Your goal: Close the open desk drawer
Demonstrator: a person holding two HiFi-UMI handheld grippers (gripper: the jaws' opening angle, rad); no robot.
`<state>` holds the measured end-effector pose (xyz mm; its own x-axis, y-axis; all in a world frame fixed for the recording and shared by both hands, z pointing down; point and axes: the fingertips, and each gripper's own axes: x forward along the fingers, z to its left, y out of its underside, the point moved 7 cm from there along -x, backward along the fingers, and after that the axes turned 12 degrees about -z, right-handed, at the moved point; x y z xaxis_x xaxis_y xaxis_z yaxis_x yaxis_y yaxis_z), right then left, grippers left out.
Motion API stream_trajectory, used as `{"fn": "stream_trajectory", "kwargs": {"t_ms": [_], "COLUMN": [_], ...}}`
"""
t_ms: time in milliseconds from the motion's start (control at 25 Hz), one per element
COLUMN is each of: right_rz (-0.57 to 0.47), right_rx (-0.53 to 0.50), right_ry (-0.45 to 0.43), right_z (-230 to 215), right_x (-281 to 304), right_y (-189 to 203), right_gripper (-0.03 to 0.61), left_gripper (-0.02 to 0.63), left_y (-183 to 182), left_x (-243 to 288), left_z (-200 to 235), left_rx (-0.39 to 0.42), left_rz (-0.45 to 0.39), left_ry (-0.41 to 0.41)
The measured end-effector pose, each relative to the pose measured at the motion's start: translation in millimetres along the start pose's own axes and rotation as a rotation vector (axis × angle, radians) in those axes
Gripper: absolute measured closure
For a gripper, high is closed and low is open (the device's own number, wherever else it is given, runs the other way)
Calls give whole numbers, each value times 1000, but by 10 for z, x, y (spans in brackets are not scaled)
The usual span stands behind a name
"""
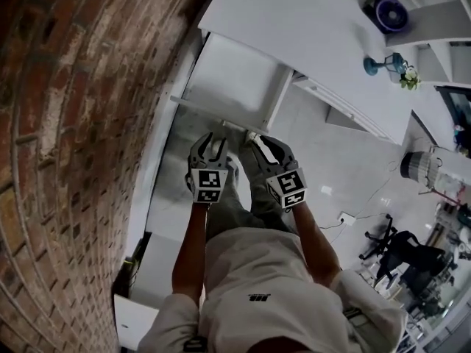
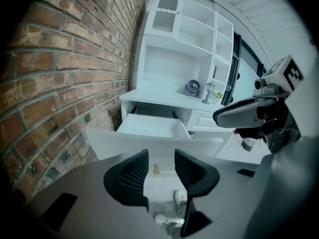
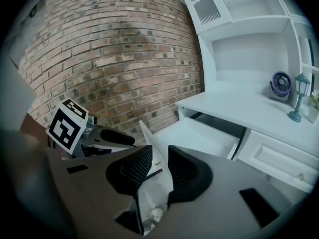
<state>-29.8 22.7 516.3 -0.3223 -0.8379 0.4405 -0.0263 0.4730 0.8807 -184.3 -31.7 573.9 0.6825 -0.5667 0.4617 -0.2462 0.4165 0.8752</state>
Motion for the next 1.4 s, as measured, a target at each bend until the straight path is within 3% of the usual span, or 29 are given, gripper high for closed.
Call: {"fn": "stream_trajectory", "kwargs": {"t_ms": [480, 920, 1400], "right_rz": [81, 100, 69], "right_rx": [22, 75, 124], "right_ry": [-46, -16, 104], "right_z": [-85, -135, -295], "right_x": [145, 293, 332], "right_y": [644, 988, 1114], "right_gripper": [477, 477, 477], "left_gripper": [439, 440, 400], "left_y": [500, 762, 587], "left_x": [406, 717, 925], "left_z": [47, 67, 92], "left_rx": [8, 25, 54], "left_rz": [68, 93, 12], "left_ry": [-9, 7, -6]}}
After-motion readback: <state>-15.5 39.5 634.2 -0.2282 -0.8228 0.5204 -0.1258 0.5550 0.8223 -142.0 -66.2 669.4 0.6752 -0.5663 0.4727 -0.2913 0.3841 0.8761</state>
